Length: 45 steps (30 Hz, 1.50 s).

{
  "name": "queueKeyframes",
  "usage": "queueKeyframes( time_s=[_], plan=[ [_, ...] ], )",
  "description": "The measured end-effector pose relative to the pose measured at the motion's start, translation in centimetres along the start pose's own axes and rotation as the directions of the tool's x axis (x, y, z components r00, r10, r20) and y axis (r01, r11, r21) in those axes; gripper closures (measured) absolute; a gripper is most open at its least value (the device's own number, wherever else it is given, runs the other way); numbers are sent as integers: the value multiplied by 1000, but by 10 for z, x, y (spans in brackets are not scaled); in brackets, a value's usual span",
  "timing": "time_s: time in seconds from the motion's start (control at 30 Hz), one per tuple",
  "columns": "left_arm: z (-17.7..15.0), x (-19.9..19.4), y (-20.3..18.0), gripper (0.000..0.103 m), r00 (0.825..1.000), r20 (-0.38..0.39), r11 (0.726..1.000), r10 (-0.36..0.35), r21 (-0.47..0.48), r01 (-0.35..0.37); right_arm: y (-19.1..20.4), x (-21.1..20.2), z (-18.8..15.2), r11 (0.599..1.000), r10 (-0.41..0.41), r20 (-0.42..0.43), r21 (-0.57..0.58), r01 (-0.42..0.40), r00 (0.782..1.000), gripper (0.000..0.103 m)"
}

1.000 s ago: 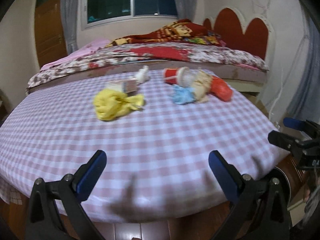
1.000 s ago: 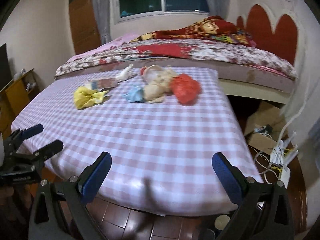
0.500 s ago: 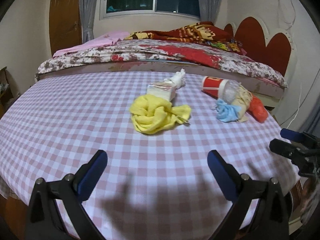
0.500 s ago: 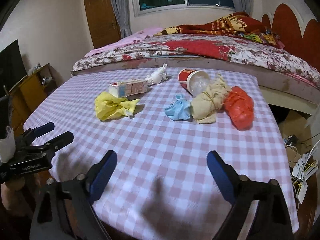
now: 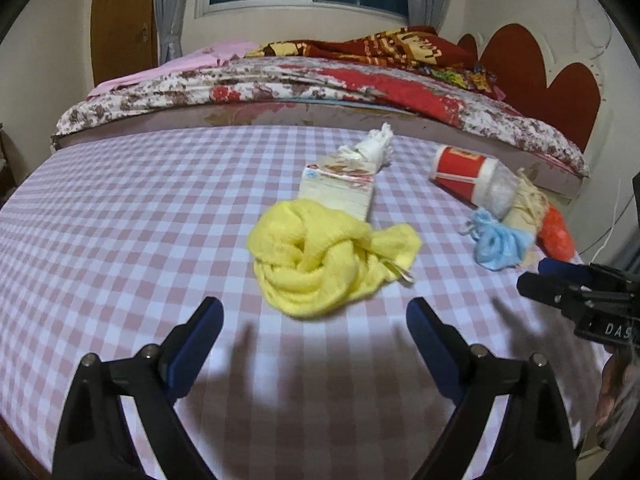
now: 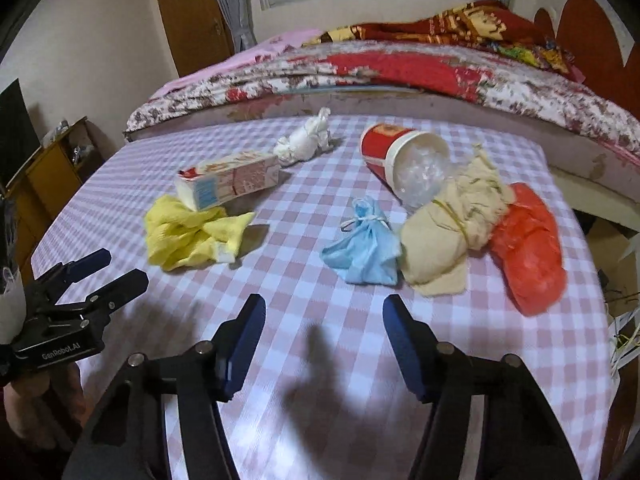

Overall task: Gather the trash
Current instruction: 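Grasp the yellow knitted cloth with the left tool while the right tool grasps the blue mask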

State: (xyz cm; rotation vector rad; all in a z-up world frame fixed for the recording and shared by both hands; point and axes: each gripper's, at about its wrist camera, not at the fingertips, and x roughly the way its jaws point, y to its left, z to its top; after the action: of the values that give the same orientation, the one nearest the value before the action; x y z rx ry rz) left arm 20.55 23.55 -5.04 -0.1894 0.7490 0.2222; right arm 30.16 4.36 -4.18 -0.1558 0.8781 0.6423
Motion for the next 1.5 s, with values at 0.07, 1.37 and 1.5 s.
queueKeyframes(
  time_s=[0.07,1.37,1.5],
  plan=[
    [5,10,2,10,1000,-15,1000,-3,-2,3,-2,13,4,1000,7,-23,9,-7,1000,40],
    [8,20,45,75,998,-40,991,-40,-127,35,-6,60,49,989,-36,15,143,33,999,34],
    [13,27,49,75,998,-52,991,-40,-130,33,-9,80,62,983,-71,-14,169,72,997,36]
  ],
)
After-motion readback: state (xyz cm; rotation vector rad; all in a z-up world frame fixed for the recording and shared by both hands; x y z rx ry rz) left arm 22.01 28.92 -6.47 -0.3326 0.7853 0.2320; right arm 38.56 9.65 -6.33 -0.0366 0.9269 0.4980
